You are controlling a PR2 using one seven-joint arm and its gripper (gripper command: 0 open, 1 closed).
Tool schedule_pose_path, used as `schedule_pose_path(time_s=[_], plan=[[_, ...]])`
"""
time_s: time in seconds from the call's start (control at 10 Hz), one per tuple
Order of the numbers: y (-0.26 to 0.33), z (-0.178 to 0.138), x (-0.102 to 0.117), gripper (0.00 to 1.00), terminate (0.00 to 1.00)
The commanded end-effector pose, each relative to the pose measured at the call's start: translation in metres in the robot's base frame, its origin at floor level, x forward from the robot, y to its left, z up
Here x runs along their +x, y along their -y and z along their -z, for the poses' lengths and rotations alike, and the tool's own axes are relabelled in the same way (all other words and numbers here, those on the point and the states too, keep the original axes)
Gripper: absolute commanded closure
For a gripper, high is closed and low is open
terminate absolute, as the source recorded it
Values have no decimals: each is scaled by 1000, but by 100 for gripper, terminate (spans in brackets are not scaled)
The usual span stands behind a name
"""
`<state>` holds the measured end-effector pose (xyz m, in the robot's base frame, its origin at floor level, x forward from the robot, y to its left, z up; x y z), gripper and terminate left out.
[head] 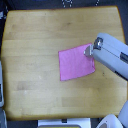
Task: Folding a cloth
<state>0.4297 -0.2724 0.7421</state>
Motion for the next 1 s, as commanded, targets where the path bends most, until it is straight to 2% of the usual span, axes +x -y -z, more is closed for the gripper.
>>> schedule_pose_path(time_s=[0.0, 0.2, 0.4, 0.9], plan=[[9, 13, -10, 100, 0], [15, 15, -19, 100, 0], [3, 15, -8, 100, 0], [-3, 15, -1, 100, 0]])
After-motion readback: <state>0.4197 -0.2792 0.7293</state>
